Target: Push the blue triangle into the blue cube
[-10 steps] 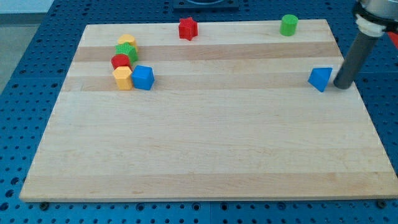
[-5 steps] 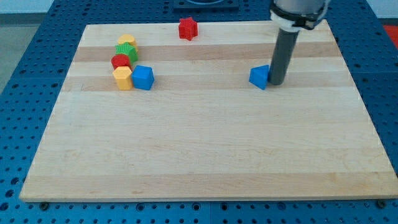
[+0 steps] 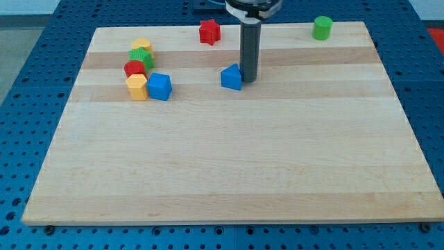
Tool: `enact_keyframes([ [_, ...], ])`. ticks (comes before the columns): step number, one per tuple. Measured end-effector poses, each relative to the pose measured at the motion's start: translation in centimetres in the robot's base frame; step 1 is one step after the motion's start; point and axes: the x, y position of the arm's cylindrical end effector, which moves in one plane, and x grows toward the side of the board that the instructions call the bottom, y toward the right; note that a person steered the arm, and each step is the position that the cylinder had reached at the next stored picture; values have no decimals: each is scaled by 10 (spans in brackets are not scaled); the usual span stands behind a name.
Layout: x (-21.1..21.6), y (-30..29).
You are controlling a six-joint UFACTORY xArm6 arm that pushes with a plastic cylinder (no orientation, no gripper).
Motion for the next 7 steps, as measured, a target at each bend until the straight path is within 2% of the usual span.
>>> enact_keyframes([
  [2, -14, -32],
  [7, 24, -51],
])
